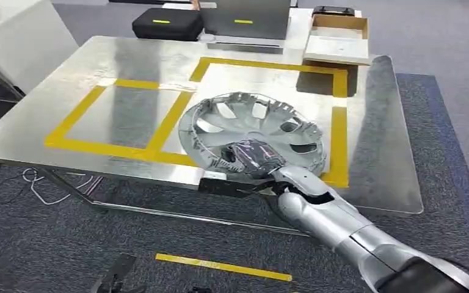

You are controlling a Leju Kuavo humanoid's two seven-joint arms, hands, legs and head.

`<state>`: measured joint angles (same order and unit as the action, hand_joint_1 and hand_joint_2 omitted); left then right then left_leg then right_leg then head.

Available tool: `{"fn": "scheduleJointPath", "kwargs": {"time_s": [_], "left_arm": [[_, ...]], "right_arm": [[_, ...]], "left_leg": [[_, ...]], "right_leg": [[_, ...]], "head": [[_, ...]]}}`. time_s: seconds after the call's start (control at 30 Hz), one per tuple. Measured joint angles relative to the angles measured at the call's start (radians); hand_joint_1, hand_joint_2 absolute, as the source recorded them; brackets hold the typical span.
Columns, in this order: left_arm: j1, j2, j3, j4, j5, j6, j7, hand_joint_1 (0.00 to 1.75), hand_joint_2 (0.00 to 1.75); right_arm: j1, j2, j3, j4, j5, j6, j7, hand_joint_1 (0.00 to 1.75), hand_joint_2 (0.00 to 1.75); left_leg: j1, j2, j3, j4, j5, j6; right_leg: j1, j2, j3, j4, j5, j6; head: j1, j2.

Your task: Take the parts from the cabinet and place them on the table.

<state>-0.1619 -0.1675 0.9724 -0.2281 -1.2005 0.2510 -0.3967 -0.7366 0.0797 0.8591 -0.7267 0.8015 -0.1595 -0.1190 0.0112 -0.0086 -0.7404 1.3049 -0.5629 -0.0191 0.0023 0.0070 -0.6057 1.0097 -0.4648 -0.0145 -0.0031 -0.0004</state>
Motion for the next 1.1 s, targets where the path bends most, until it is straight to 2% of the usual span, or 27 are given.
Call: {"fn": "scheduleJointPath", "kwargs": {"time_s": [0.07, 0.1, 0.13, 0.17, 0.23, 0.27, 0.3, 0.33, 0.4, 0.43, 0.47, 0.5, 0.53, 0.57, 0.6, 0.63, 0.67, 0.73, 0.77, 0.8, 0.83, 0.87, 0.93, 0.97, 1.0, 1.03, 1.1], "left_arm": [[-0.002, 0.002, 0.0, 0.0, 0.001, -0.004, 0.001, 0.0, 1.75], [-0.002, 0.003, 0.0, 0.0, 0.005, 0.003, 0.007, 0.0, 0.0], [-0.004, 0.002, 0.0, 0.0, 0.008, 0.007, 0.009, 0.0, 0.0], [-0.005, 0.001, 0.0, 0.0, 0.01, 0.013, 0.009, 0.0, 0.0], [0.0, 0.0, 0.0, 0.0, 0.018, 0.022, 0.011, 0.0, 0.0], [0.0, -0.001, 0.0, 0.0, 0.019, 0.025, 0.011, 0.0, 0.0], [-0.001, 0.0, 0.0, 0.0, 0.02, 0.03, 0.013, 0.0, 0.0], [-0.003, 0.0, 0.0, 0.0, 0.02, 0.033, 0.017, 0.0, 0.0], [-0.003, 0.0, 0.0, 0.0, 0.022, 0.033, 0.018, 0.0, 0.0], [-0.002, 0.0, 0.0, 0.0, 0.022, 0.033, 0.019, 0.0, 0.0], [-0.001, 0.0, 0.0, 0.0, 0.022, 0.033, 0.021, 0.0, 0.0], [-0.001, 0.0, 0.0, 0.0, 0.022, 0.033, 0.023, 0.0, 0.0], [-0.001, 0.0, 0.0, 0.0, 0.023, 0.035, 0.023, 0.0, 0.0], [-0.001, 0.0, 0.0, 0.0, 0.025, 0.036, 0.023, 0.0, 0.0], [-0.001, 0.0, 0.0, 0.0, 0.026, 0.036, 0.023, 0.0, 0.0], [0.0, 0.0, 0.0, 0.0, 0.026, 0.036, 0.023, 0.0, 0.0], [0.0, 0.0, 0.0, 0.0, 0.026, 0.037, 0.023, 0.0, 0.0], [0.004, 0.0, 0.0, 0.0, 0.027, 0.037, 0.023, 0.0, 0.0], [0.004, 0.0, 0.0, 0.0, 0.028, 0.037, 0.023, 0.0, 0.0], [0.005, 0.0, 0.0, 0.0, 0.031, 0.037, 0.021, 0.0, 0.0], [0.006, 0.0, 0.0, 0.0, 0.033, 0.038, 0.021, 0.0, 0.0], [0.006, 0.0, 0.0, 0.0, 0.037, 0.038, 0.021, 0.0, 0.0], [0.009, 0.0, 0.0, 0.0, 0.039, 0.038, 0.021, 0.0, 0.0], [0.012, 0.0, 0.0, 0.0, 0.039, 0.038, 0.021, 0.0, 0.0], [0.015, 0.0, 0.0, 0.0, 0.04, 0.038, 0.021, 0.0, 0.0], [0.015, 0.0, 0.0, 0.0, 0.04, 0.038, 0.021, 0.0, 0.0], [0.014, 0.002, 0.0, 0.0, 0.041, 0.039, 0.021, 0.0, 0.0]], "right_arm": [[-0.001, 0.009, -0.007, 0.009, 0.003, -0.007, -0.008, 0.0, 0.0], [-0.001, 0.013, -0.01, 0.011, 0.006, -0.008, -0.013, 0.0, 0.0], [-0.004, 0.014, -0.013, 0.011, 0.006, -0.01, -0.017, 0.0, 0.0], [-0.007, 0.016, -0.016, 0.011, 0.006, -0.011, -0.019, 0.0, 0.0], [-0.009, 0.018, -0.021, 0.011, 0.004, -0.011, -0.021, 0.0, 0.0], [-0.009, 0.018, -0.024, 0.008, 0.002, -0.011, -0.021, 0.0, 0.0], [-0.01, 0.018, -0.029, 0.002, 0.0, -0.011, -0.022, 0.0, 0.0], [-0.014, 0.018, -0.033, 0.0, 0.0, -0.011, -0.022, 0.0, 0.0], [-0.014, 0.018, -0.036, -0.001, -0.001, -0.011, -0.022, 0.0, 0.0], [-0.011, 0.018, -0.037, -0.001, -0.001, -0.011, -0.022, 0.0, 0.0], [-0.009, 0.018, -0.038, -0.001, -0.003, -0.011, -0.022, 0.0, 0.0], [-0.009, 0.018, -0.04, -0.001, -0.003, -0.012, -0.024, 0.0, 0.0], [-0.009, 0.018, -0.042, -0.007, -0.003, -0.013, -0.026, 0.0, 0.0], [-0.011, 0.018, -0.045, -0.017, -0.003, -0.013, -0.027, 0.0, 0.0], [-0.013, 0.018, -0.045, -0.031, -0.004, -0.013, -0.026, 0.0, 0.0], [-0.015, 0.017, -0.048, -0.05, -0.005, -0.012, -0.026, 0.0, 0.0], [-0.018, 0.017, -0.048, -0.066, -0.006, -0.011, -0.024, 0.0, 0.0], [-0.017, 0.016, -0.053, -0.087, -0.006, -0.009, -0.019, 0.0, 0.0], [-0.017, 0.014, -0.055, -0.1, -0.006, -0.008, -0.017, 0.0, 0.0], [-0.015, 0.013, -0.058, -0.116, -0.008, -0.007, -0.016, 0.0, 0.0], [-0.016, 0.013, -0.062, -0.132, -0.01, -0.007, -0.016, 0.0, 0.0], [-0.016, 0.013, -0.063, -0.143, -0.012, -0.006, -0.016, 0.0, 0.0], [-0.009, 0.011, -0.065, -0.157, -0.013, -0.005, -0.015, 0.0, 0.0], [-0.005, 0.01, -0.066, -0.161, -0.013, -0.004, -0.014, 0.0, 0.0], [-0.001, 0.009, -0.068, -0.166, -0.013, -0.004, -0.014, 0.0, 0.0], [0.0, 0.008, -0.068, -0.17, -0.013, -0.004, -0.014, 0.0, 0.0], [0.0, 0.008, -0.07, -0.183, -0.016, -0.005, -0.014, 0.0, 0.0]], "left_leg": [[0.001, 0.0, 0.077, -0.163, 0.089, 0.002], [0.002, 0.0, 0.113, -0.244, 0.108, 0.004], [-0.003, 0.0, 0.123, -0.26, 0.096, 0.005], [-0.003, -0.002, 0.12, -0.26, 0.096, 0.013], [-0.006, -0.002, 0.12, -0.261, 0.094, 0.023], [-0.001, -0.002, 0.121, -0.267, 0.099, 0.03], [0.001, 0.0, 0.123, -0.269, 0.101, 0.036], [0.001, 0.0, 0.123, -0.268, 0.101, 0.044], [0.0, 0.002, 0.123, -0.268, 0.102, 0.048], [-0.001, 0.002, 0.123, -0.268, 0.102, 0.048], [-0.001, 0.002, 0.123, -0.268, 0.102, 0.048], [-0.001, 0.002, 0.123, -0.268, 0.102, 0.048], [-0.001, 0.002, 0.123, -0.267, 0.102, 0.048], [-0.001, 0.001, 0.124, -0.267, 0.101, 0.048], [-0.001, 0.001, 0.125, -0.267, 0.101, 0.047], [-0.005, 0.002, 0.122, -0.267, 0.1, 0.041], [-0.005, 0.002, 0.118, -0.265, 0.102, 0.035], [-0.001, 0.003, 0.119, -0.27, 0.107, 0.024], [-0.003, 0.003, 0.12, -0.271, 0.108, 0.017], [0.0, 0.003, 0.116, -0.262, 0.096, 0.013], [-0.001, 0.003, 0.106, -0.232, 0.072, 0.009], [-0.001, 0.003, 0.08, -0.17, 0.035, 0.005], [0.001, 0.003, 0.011, -0.007, -0.035, -0.001], [0.001, 0.003, -0.005, 0.033, -0.042, -0.004], [0.002, 0.003, 0.0, 0.024, -0.025, -0.005], [0.003, 0.003, 0.025, -0.028, 0.012, -0.005], [0.008, 0.003, 0.108, -0.201, 0.099, -0.007]], "right_leg": [[-0.002, 0.003, 0.002, 0.006, -0.004, 0.004], [-0.002, 0.003, 0.002, 0.01, -0.008, 0.009], [0.006, 0.004, -0.005, 0.015, -0.009, 0.014], [0.005, 0.005, -0.009, 0.016, -0.007, 0.017], [0.004, 0.004, -0.006, 0.011, -0.006, 0.023], [0.004, 0.005, -0.007, 0.013, -0.009, 0.029], [0.003, 0.003, -0.022, 0.029, -0.025, 0.035], [0.002, 0.0, -0.042, 0.073, -0.055, 0.039], [0.0, 0.001, -0.11, 0.226, -0.123, 0.044], [0.0, 0.001, -0.142, 0.293, -0.143, 0.046], [-0.001, 0.001, -0.157, 0.317, -0.14, 0.046], [-0.001, 0.001, -0.147, 0.294, -0.117, 0.044], [-0.001, 0.001, -0.117, 0.231, -0.079, 0.041], [-0.001, 0.001, -0.071, 0.141, -0.035, 0.036], [-0.001, 0.0, -0.029, 0.059, -0.002, 0.031], [0.005, -0.001, -0.006, 0.021, -0.014, 0.029], [0.005, 0.0, 0.002, 0.009, -0.014, 0.028], [0.008, 0.003, -0.001, 0.012, -0.011, 0.023], [0.007, 0.003, 0.001, 0.004, -0.006, 0.016], [-0.001, 0.0, 0.007, -0.005, 0.0, 0.008], [-0.001, 0.001, 0.008, -0.007, 0.001, 0.004], [-0.001, 0.0, 0.008, -0.007, 0.001, 0.002], [-0.001, 0.0, 0.008, -0.006, 0.0, 0.0], [-0.001, 0.0, 0.008, -0.006, 0.0, 0.0], [-0.001, 0.001, 0.009, -0.005, 0.0, 0.0], [-0.002, 0.003, 0.009, -0.003, 0.0, 0.0], [-0.004, 0.005, 0.009, 0.004, -0.004, 0.006]], "head": [[0.0, 0.0], [0.001, 0.0], [0.0, 0.0], [0.001, 0.0], [0.002, 0.0], [0.001, 0.0], [0.003, 0.0], [0.006, 0.0], [0.004, 0.0], [0.006, 0.0], [0.005, 0.0], [0.005, 0.0], [0.005, 0.0], [0.006, 0.0], [0.005, 0.0], [0.005, 0.0], [0.003, 0.0], [0.004, 0.0], [0.004, 0.0], [0.004, 0.0], [0.002, 0.0], [0.002, 0.0], [0.003, 0.0], [0.002, 0.0], [0.003, 0.0], [0.002, 0.0], [0.003, 0.0]]}}
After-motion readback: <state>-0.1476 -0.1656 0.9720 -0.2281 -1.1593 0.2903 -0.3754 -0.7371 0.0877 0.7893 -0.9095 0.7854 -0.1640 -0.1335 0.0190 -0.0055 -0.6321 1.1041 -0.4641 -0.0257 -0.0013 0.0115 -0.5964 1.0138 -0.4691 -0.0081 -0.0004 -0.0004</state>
